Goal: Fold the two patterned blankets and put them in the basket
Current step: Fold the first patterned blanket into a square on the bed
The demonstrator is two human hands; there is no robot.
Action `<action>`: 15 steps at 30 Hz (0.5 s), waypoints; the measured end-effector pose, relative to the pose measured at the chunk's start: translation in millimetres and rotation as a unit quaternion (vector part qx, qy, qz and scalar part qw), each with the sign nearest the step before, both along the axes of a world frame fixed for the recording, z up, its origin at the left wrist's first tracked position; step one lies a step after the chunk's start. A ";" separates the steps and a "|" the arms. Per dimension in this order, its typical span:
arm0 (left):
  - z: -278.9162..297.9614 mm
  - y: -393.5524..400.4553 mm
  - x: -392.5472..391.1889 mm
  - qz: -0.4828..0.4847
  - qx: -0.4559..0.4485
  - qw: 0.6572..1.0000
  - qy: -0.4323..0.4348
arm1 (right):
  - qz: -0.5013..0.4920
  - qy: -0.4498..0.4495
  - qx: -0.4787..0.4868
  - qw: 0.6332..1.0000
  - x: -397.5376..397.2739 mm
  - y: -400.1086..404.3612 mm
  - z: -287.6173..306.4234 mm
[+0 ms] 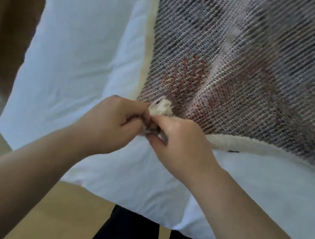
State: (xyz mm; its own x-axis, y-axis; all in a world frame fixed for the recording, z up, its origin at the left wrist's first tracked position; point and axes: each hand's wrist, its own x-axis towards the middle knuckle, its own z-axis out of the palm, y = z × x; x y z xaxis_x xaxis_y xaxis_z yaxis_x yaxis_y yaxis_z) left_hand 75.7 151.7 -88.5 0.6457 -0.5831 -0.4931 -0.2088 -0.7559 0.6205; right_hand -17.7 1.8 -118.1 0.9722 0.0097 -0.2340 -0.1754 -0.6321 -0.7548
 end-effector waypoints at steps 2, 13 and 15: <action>11.6 38.7 5.9 -0.049 0.054 0.997 -0.004 | 0.019 -0.002 0.011 1.000 -1.0 34.1 6.6; 8.6 120.4 36.6 -0.162 0.328 0.896 -0.253 | 0.013 0.043 0.130 0.990 13.6 123.5 2.0; -6.0 106.7 31.3 -0.158 0.200 0.926 -0.280 | -0.024 -0.025 0.059 0.998 9.7 112.4 -7.4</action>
